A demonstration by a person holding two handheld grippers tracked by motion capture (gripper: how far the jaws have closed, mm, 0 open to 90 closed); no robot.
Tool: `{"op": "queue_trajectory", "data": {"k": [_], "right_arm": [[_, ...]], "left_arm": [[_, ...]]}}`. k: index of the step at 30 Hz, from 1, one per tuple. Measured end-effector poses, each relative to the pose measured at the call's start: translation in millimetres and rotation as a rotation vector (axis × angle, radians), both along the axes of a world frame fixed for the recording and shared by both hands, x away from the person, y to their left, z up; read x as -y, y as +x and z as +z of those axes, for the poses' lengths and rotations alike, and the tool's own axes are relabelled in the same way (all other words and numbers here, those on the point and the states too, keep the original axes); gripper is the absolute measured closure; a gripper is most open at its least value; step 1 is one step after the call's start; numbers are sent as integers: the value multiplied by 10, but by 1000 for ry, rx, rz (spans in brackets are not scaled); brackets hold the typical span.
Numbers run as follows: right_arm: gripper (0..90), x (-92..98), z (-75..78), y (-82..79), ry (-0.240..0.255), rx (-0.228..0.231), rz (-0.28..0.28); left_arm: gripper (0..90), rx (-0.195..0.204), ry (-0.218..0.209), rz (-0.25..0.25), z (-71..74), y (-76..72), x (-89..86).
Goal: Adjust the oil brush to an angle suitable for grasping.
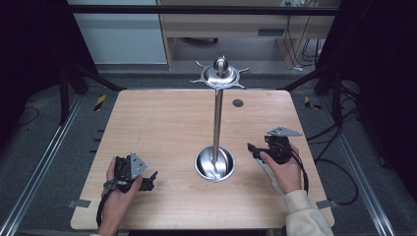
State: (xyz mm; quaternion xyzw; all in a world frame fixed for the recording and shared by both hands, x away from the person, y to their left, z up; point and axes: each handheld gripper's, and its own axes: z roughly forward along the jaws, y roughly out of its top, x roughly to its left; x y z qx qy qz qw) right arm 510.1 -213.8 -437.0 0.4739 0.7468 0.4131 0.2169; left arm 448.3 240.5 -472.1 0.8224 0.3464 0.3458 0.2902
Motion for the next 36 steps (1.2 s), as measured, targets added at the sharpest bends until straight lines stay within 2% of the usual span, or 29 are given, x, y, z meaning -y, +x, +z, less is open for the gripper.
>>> {"op": "queue_trajectory", "data": {"k": [5,9,10,12,15,16,17,19,21,22,24,29,31,36], "right_arm": [[344,-50,-93,-12,-104,-25,44],[415,-63,-129,-23,-131,-41,69],[478,-76,-145,-34,-165,-48,80],[507,-77,-155,-32,-175,-46,84],[665,-80,-197,-23,-221,-76,95],[665,-80,-197,-23,-221,-76,95],[732,-74,-232,-12,-253,-92,100],[795,-63,-274,6,-283,-115,94],[824,-59,-291,12,-289,-119,90],[870,-45,-325,28,-300,-137,90],[900,-38,-355,36,-307,-154,95],[900,-77,-382,43,-311,-173,116],[900,-102,-413,56,-329,-188,125],[900,-100,-447,79,-344,-209,119]], "left_arm": [[25,0,0,0,0,1,1],[25,-3,4,-2,-1,2,5],[25,-4,6,-3,1,0,6],[25,-3,6,-3,2,-1,7],[25,-3,11,-5,3,-2,7],[25,-6,10,-6,3,-1,7],[25,-5,10,-7,3,0,7],[25,-7,10,-6,2,1,8],[25,-6,10,-6,3,1,8],[25,-5,11,-6,3,0,9],[25,-4,13,-7,2,-2,12],[25,-5,14,-8,-1,-3,18],[25,-4,14,-8,0,-3,19],[25,-4,14,-9,-1,-3,19]]}}
